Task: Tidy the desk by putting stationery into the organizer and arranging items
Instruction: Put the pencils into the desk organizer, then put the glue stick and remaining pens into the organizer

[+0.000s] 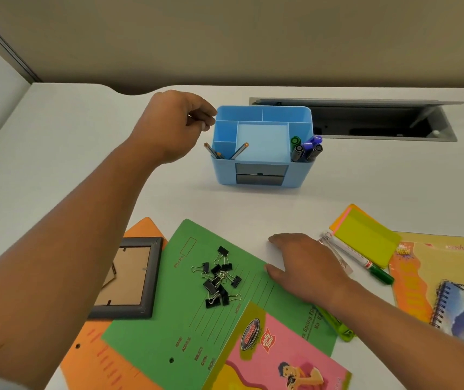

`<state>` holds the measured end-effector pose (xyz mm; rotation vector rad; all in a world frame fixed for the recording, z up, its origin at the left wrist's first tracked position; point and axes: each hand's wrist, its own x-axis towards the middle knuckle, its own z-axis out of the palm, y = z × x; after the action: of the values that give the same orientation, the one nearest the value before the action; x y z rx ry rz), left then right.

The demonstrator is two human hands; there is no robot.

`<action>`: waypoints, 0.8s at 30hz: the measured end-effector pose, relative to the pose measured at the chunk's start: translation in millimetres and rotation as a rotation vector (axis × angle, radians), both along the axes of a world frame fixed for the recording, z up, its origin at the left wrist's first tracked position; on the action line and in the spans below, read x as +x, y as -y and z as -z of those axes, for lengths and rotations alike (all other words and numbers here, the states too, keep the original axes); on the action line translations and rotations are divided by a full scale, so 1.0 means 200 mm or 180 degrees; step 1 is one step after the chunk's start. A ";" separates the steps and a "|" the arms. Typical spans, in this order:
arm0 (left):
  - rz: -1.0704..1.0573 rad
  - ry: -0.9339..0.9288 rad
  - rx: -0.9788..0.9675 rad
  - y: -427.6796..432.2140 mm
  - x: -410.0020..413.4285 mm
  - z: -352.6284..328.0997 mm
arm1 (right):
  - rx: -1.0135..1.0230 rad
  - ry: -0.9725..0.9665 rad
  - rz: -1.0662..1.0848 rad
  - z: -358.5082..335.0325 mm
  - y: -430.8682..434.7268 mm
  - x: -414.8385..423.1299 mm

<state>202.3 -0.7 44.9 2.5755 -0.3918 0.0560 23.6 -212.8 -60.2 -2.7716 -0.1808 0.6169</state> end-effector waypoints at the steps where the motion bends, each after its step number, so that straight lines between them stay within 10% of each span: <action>1: -0.0063 0.0043 -0.0156 -0.01 -0.01 0.00 | -0.0003 0.0017 -0.0001 0.00 0.00 0.00; 12: -0.0993 0.0877 -0.1345 -0.05 -0.55 0.32 | 0.0418 0.0225 -0.0039 0.04 0.05 -0.09; 24: -0.0013 0.0112 -0.0358 0.26 -1.33 0.79 | 0.0781 0.1032 0.1010 0.02 0.41 -0.28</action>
<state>-63.8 -52.5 -113.6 2.4672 -0.3855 0.1213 -32.8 -294.6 -63.4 -2.5643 0.1091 0.0594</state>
